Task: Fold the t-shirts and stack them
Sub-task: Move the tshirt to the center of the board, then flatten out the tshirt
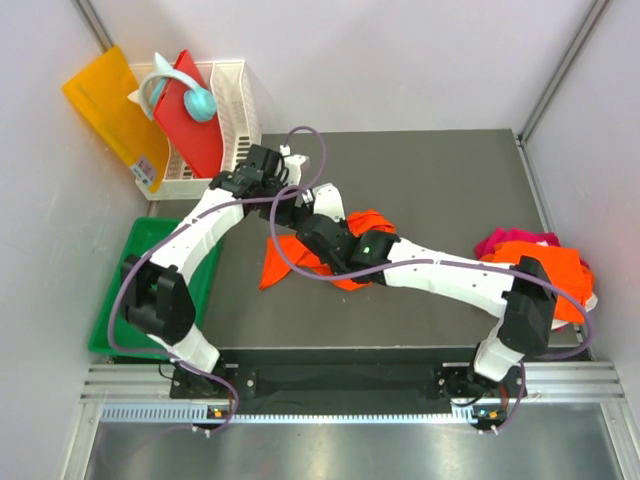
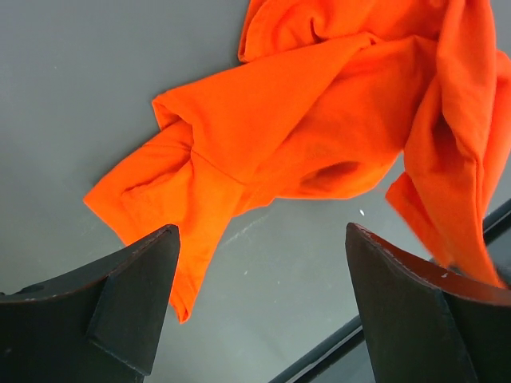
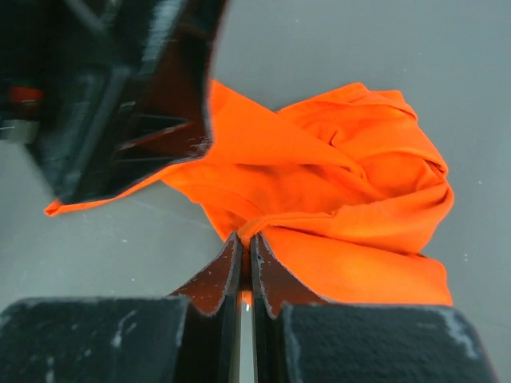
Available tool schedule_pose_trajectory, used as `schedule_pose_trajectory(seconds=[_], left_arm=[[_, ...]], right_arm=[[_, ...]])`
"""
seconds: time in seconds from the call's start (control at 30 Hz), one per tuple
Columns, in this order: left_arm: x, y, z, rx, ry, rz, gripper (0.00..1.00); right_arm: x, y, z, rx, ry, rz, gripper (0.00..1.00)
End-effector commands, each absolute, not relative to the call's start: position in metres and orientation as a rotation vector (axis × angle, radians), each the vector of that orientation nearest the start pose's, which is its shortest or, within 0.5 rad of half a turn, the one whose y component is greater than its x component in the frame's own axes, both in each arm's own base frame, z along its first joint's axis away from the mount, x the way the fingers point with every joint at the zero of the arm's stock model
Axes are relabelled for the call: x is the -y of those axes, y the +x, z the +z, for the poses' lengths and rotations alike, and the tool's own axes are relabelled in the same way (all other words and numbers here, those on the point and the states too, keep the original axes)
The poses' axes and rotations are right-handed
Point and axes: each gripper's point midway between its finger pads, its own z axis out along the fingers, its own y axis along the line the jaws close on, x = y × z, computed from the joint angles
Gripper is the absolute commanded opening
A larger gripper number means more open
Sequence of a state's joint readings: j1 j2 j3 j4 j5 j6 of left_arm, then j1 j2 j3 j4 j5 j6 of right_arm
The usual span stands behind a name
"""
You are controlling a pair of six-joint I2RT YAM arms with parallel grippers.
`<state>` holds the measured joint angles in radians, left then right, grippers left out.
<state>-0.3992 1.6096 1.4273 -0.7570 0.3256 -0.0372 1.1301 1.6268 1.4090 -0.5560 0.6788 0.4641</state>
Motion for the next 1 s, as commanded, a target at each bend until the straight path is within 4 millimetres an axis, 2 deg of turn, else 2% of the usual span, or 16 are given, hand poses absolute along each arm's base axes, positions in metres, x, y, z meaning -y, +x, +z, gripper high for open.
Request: schedule_pose_trajectory(seconds=[0.0, 0.07, 0.1, 0.17, 0.2, 0.23, 0.3, 0.4, 0.5, 0.57, 0.6, 0.7, 0.8, 0.97], left_arm=[[0.216, 0.356, 0.19, -2.402, 0.581, -0.594, 0.89], [0.214, 0.359, 0.191, -2.396, 0.575, -0.576, 0.89], [0.214, 0.359, 0.191, -2.399, 0.571, -0.575, 0.89], [0.215, 0.359, 0.192, -2.395, 0.559, -0.58, 0.89], [0.215, 0.358, 0.192, -2.398, 0.556, -0.588, 0.89], [0.216, 0.356, 0.193, -2.398, 0.553, -0.597, 0.89], [0.217, 0.353, 0.194, -2.395, 0.555, -0.614, 0.89], [0.222, 0.344, 0.198, -2.382, 0.582, -0.63, 0.88], [0.233, 0.325, 0.192, -2.37, 0.687, -0.579, 0.88], [0.241, 0.308, 0.182, -2.374, 0.764, -0.554, 0.89], [0.241, 0.306, 0.177, -2.381, 0.771, -0.537, 0.89], [0.231, 0.311, 0.164, -2.414, 0.736, -0.445, 0.9], [0.206, 0.323, 0.157, -2.47, 0.673, -0.279, 0.91], [0.169, 0.319, 0.146, -2.617, 0.679, -0.155, 0.9]], right_arm=[[-0.342, 0.274, 0.226, -2.075, -0.335, 0.124, 0.17], [-0.328, 0.277, 0.23, -2.069, -0.298, 0.099, 0.27], [-0.317, 0.281, 0.243, -2.053, -0.258, 0.11, 0.4], [-0.3, 0.284, 0.251, -2.036, -0.216, 0.089, 0.49], [-0.289, 0.286, 0.264, -2.017, -0.181, 0.094, 0.58], [-0.281, 0.286, 0.269, -2.01, -0.164, 0.084, 0.6], [-0.264, 0.288, 0.283, -1.98, -0.125, 0.07, 0.61], [-0.24, 0.288, 0.293, -1.953, -0.071, 0.035, 0.61], [-0.222, 0.287, 0.289, -1.96, -0.038, 0.023, 0.61], [-0.217, 0.285, 0.281, -1.973, -0.031, 0.011, 0.61], [-0.215, 0.284, 0.279, -1.98, -0.018, 0.015, 0.61], [-0.216, 0.279, 0.263, -2.014, -0.02, 0.027, 0.6], [-0.216, 0.275, 0.249, -2.048, -0.001, 0.033, 0.6], [-0.214, 0.27, 0.23, -2.078, 0.02, 0.04, 0.59]])
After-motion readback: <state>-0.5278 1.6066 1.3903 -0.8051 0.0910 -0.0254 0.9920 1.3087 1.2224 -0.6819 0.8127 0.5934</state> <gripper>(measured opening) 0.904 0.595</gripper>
